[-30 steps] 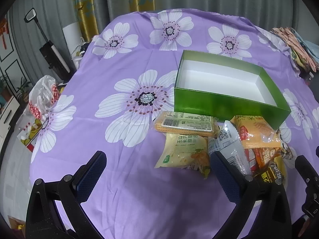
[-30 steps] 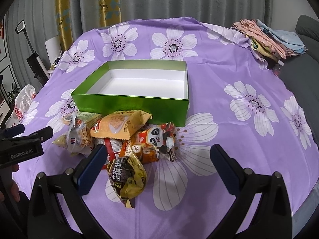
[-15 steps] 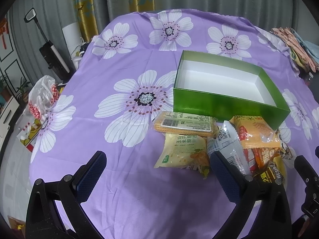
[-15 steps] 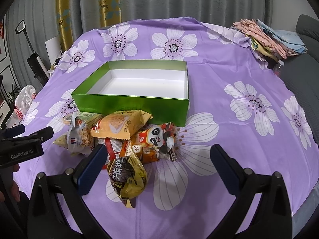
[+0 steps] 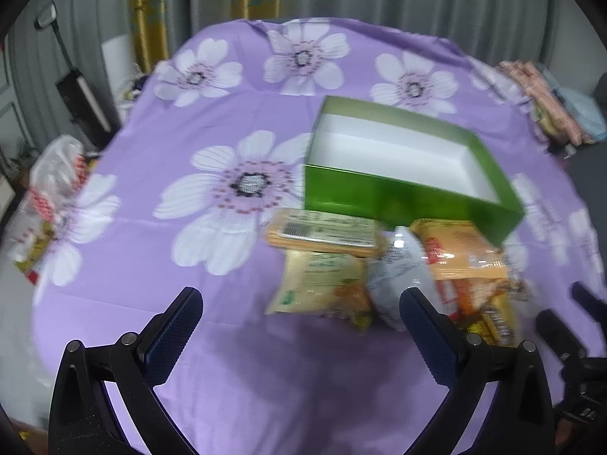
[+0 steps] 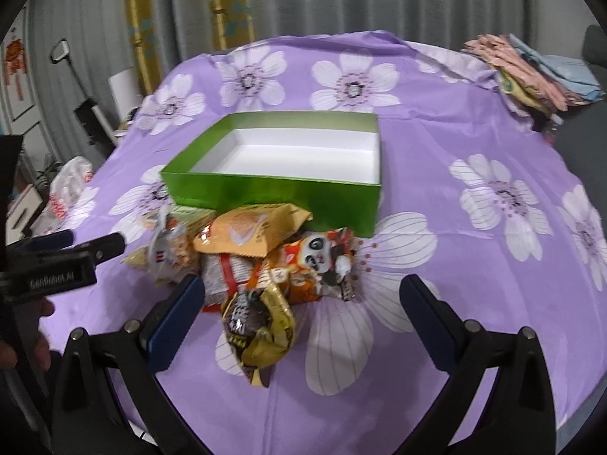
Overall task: Organize snacks
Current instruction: 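Grasp the dark chocolate-wrapped snack from the pile with the left gripper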
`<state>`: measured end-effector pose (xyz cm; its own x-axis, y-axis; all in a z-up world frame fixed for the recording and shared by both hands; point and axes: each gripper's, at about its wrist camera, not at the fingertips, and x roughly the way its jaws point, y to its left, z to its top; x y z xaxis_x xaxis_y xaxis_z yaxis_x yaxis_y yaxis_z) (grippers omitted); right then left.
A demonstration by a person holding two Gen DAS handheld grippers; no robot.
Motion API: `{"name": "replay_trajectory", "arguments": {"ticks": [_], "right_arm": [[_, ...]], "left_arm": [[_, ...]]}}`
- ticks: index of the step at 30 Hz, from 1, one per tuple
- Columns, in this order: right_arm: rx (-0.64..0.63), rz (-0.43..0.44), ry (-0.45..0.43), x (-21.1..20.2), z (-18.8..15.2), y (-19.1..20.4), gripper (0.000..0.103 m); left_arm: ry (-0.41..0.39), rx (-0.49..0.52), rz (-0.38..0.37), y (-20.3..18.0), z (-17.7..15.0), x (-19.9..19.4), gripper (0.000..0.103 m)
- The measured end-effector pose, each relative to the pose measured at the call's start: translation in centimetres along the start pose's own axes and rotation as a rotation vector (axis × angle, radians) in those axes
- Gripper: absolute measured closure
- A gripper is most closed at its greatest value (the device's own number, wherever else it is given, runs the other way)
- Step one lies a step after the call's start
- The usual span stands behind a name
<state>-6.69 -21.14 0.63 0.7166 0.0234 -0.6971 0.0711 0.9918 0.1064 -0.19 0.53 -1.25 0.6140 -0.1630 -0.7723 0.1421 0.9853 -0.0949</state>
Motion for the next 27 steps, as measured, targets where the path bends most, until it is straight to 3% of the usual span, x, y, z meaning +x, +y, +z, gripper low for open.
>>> {"name": "replay_trajectory", "arguments": {"ticks": [3, 9, 12, 17, 20, 24, 27], "right_arm": [[0.018, 0.059, -0.004, -0.2, -0.5, -0.9, 0.0], [0.051, 0.159, 0.038, 0.1, -2.0, -1.9, 0.0], [0.027, 0.176, 0.055, 0.3, -2.8, -1.7, 0.002], [0.045, 0.22, 0.127, 1.3, -3.9, -2.0, 0.018], [0.046, 0.247, 0.136, 1.8, -4.5, -1.9, 0.02], [0.062, 0.297, 0.144, 2.5, -4.7, -1.7, 0.022], [0.053, 0.323, 0.144, 3.0, -4.8, -1.3, 0.025]], "left_arm": [[0.002, -0.024, -0.081, 0.3, -0.2, -0.1, 0.0], [0.066, -0.014, -0.174, -0.1, -1.4, 0.9, 0.0], [0.105, -0.041, -0.282, -0.1, -2.3, 1.5, 0.0], [0.139, -0.027, -0.379, -0.7, -3.2, 1.7, 0.0], [0.159, -0.001, -0.467, -1.8, -3.6, 1.6, 0.0], [0.138, 0.075, -0.499, -4.0, -3.6, 1.2, 0.0], [0.152, 0.068, -0.549, -5.2, -3.5, 1.7, 0.0]]}}
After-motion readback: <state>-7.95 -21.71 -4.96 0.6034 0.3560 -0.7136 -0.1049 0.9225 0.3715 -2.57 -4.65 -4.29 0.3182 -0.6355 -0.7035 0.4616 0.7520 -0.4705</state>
